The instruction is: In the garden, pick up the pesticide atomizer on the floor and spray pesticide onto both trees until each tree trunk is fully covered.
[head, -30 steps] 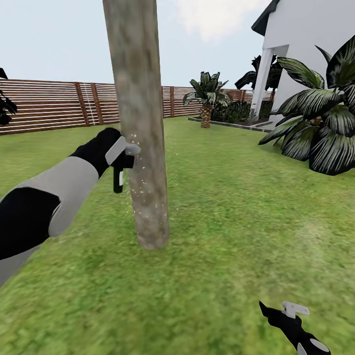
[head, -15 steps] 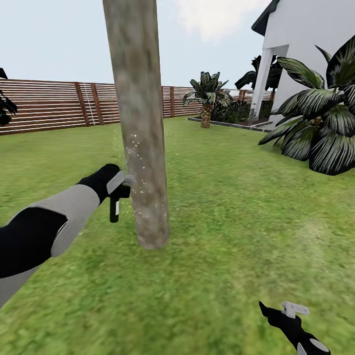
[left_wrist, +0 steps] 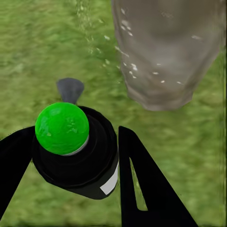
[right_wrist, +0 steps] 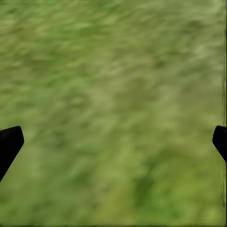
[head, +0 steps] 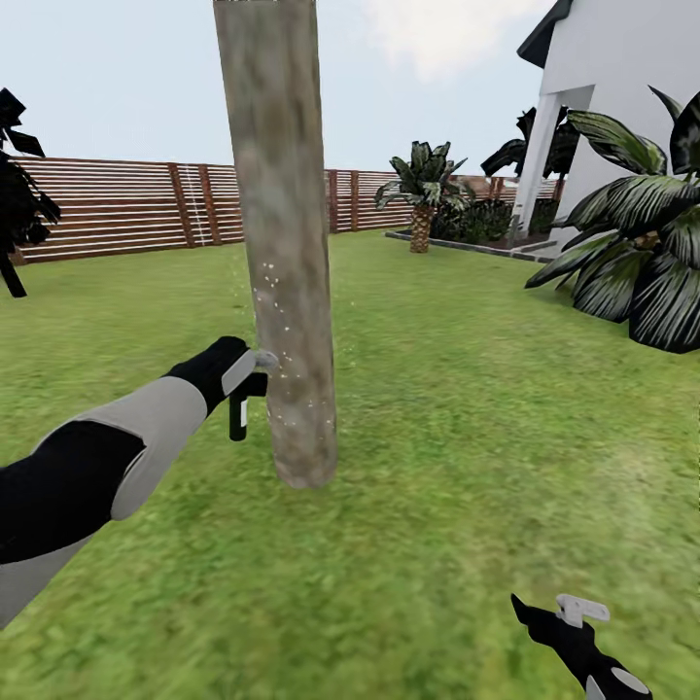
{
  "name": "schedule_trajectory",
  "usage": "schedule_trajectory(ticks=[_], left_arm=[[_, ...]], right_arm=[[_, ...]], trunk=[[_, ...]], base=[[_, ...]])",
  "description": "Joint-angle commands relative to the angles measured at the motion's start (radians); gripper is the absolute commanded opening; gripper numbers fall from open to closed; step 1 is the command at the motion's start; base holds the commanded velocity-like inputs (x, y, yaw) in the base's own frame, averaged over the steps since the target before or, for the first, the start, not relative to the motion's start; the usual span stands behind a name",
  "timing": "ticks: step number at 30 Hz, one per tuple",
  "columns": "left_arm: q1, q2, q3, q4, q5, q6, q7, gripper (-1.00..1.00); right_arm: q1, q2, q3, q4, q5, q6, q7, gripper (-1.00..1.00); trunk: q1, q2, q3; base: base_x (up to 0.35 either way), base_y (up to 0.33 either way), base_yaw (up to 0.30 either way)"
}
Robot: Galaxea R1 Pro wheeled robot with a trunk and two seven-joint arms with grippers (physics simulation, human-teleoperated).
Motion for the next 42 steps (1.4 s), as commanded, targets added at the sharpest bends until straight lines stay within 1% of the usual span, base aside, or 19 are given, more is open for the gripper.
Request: schedule_trajectory(ticks=[1,4,9,15,19,22,30,33,35,38,40,42], left_arm=[[0.000,-0.005,-0.003,0.000,-0.004,0.000,0.000,-1.00],[0.001,-0.010,-0.003,0.000,-0.005,-0.007,0.000,-1.00],[0.001,-0.014,-0.003,0.000,-0.004,-0.017,0.000,-1.00],[0.002,-0.016,-0.003,0.000,-0.004,-0.018,0.000,-1.00],[0.002,-0.016,-0.003,0.000,-0.004,-0.019,0.000,-1.00],[0.012,-0.016,-0.003,0.000,-0.004,-0.034,0.000,-1.00],[0.016,-0.017,-0.004,0.000,-0.004,-0.038,0.000,-1.00],[0.017,-0.017,-0.004,0.000,-0.004,-0.038,0.000,-1.00],[0.031,-0.017,-0.004,0.000,-0.005,-0.039,0.000,-1.00],[0.035,-0.018,-0.004,0.000,-0.005,-0.040,0.000,-1.00],[0.036,-0.026,-0.004,0.000,-0.006,-0.040,0.001,-1.00],[0.036,-0.027,-0.004,0.000,-0.006,-0.040,0.001,-1.00]], right_arm=[[0.000,0.000,0.000,0.000,0.000,0.000,0.000,1.00],[0.000,0.000,0.000,0.000,0.000,0.000,0.000,1.00],[0.000,0.000,0.000,0.000,0.000,0.000,0.000,1.00],[0.000,0.000,0.000,0.000,0.000,0.000,0.000,1.00],[0.000,0.000,0.000,0.000,0.000,0.000,0.000,1.00],[0.000,0.000,0.000,0.000,0.000,0.000,0.000,1.00],[0.000,0.000,0.000,0.000,0.000,0.000,0.000,1.00],[0.000,0.000,0.000,0.000,0.000,0.000,0.000,1.00],[0.000,0.000,0.000,0.000,0.000,0.000,0.000,1.00],[0.000,0.000,0.000,0.000,0.000,0.000,0.000,1.00],[0.000,0.000,0.000,0.000,0.000,-0.001,0.000,1.00],[0.000,0.000,0.000,0.000,0.000,0.000,0.000,1.00]], trunk=[[0.000,0.000,0.000],[0.000,0.000,0.000],[0.000,0.000,0.000],[0.000,0.000,0.000],[0.000,0.000,0.000],[0.000,0.000,0.000],[0.000,0.000,0.000],[0.000,0.000,0.000],[0.000,0.000,0.000],[0.000,0.000,0.000],[0.000,0.000,0.000],[0.000,0.000,0.000]], base=[[-0.158,-0.262,0.029],[-0.079,-0.281,0.046],[-0.005,-0.300,0.230],[0.000,-0.310,0.234],[0.000,-0.325,0.038],[0.000,-0.326,0.090],[0.000,-0.326,0.234],[0.000,-0.326,0.061],[0.019,-0.326,0.008],[0.077,-0.326,0.001],[0.091,-0.326,0.025],[0.093,-0.326,0.139]])
